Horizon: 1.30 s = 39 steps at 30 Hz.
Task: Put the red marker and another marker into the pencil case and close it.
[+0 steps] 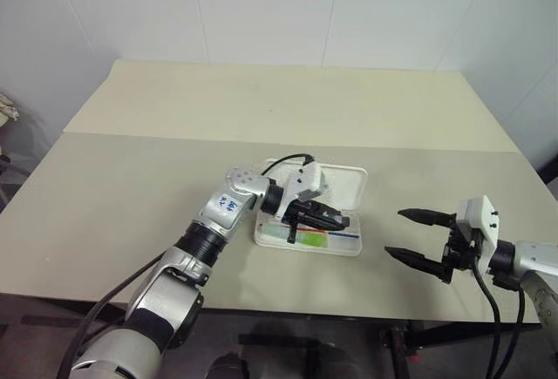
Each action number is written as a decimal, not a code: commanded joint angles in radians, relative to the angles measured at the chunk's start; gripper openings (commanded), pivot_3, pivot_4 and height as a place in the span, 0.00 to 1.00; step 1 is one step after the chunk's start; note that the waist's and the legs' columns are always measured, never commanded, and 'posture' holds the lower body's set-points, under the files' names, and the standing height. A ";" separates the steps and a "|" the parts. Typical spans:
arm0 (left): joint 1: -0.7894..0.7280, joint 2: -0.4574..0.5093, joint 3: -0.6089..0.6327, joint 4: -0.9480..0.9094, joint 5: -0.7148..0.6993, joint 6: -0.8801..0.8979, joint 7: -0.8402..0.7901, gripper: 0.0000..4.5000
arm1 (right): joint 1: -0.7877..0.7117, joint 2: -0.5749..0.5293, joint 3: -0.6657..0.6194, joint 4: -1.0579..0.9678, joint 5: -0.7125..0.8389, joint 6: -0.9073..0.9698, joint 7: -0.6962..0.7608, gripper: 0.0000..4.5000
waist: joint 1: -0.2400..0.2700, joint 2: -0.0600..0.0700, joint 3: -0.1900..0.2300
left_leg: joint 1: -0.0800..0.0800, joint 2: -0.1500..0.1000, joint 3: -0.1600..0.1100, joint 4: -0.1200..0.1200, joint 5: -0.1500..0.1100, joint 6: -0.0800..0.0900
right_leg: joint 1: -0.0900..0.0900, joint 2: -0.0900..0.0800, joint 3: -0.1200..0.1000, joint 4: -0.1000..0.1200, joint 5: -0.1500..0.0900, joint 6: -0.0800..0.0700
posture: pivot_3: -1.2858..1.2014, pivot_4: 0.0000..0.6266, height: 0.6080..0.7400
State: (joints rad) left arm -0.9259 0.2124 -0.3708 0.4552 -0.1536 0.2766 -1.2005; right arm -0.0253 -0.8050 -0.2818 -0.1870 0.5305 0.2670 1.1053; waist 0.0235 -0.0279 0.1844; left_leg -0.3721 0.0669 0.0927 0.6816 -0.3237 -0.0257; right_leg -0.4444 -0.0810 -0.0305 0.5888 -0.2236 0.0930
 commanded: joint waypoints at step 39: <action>-0.045 -0.131 -0.054 0.125 0.131 0.005 0.039 0.67 | 0.102 0.004 -0.076 -0.109 0.031 0.008 -0.084 1.00 | 0.000 0.000 0.000 | -0.001 0.000 0.000 0.000 0.000 0.001 | 0.000 0.000 0.001 -0.001 0.000 0.000 | 0.52 0.24 1.00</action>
State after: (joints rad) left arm -0.9383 0.0925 -0.4292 0.5758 -0.0298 0.2977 -1.1578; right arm 0.0719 -0.8048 -0.3211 -0.2658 0.5412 0.2836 1.0249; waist 0.0239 -0.0282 0.1845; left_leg -0.3726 0.0665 0.0922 0.6819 -0.3237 -0.0250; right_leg -0.4443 -0.0810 -0.0299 0.5878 -0.2240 0.0927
